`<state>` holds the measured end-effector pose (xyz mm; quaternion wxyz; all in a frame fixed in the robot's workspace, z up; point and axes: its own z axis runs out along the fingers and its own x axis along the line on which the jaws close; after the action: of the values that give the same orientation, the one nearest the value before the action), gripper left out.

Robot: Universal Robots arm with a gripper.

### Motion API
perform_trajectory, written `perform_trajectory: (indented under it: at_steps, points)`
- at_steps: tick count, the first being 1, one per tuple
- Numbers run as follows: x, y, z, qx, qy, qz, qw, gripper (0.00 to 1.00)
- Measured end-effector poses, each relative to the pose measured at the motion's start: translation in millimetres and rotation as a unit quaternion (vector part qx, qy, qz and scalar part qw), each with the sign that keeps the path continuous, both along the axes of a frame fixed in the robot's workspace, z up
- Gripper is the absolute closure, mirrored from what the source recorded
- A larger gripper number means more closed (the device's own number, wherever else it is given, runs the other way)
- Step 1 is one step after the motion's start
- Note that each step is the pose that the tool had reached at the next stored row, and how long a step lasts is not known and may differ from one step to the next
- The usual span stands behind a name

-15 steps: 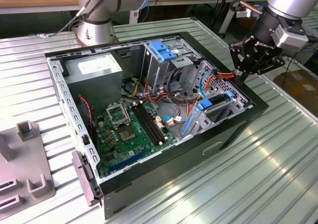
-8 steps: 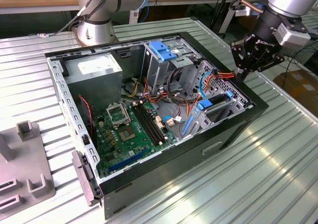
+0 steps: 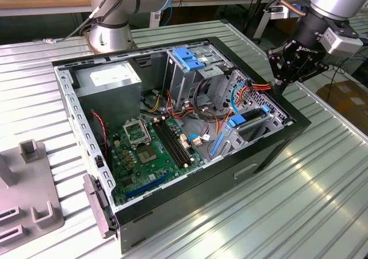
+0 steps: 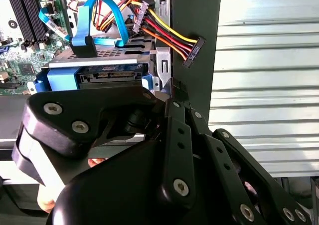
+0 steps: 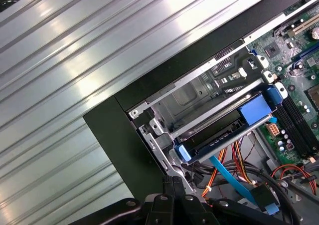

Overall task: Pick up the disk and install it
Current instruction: 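Insert the first disk wire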

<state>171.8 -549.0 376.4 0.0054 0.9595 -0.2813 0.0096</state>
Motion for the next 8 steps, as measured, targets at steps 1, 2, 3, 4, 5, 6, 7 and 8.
perform_trajectory:
  at_steps: [1,2,3,4,5,6,7,8]
  points:
    - [0.0,0.0,0.0,0.0000,0.0000,0.000,1.00000,0.90]
    - [0.0,0.0,0.0,0.0000,0.0000,0.000,1.00000,0.90]
    - [0.0,0.0,0.0,0.0000,0.0000,0.000,1.00000,0.90]
    - [0.0,0.0,0.0,0.0000,0.0000,0.000,1.00000,0.90]
    - [0.0,0.0,0.0,0.0000,0.0000,0.000,1.00000,0.90]
    - [0.0,0.0,0.0,0.0000,0.0000,0.000,1.00000,0.90]
    - [0.0,0.0,0.0,0.0000,0.0000,0.000,1.00000,0.90]
    - [0.0,0.0,0.0,0.0000,0.0000,0.000,1.00000,0.90]
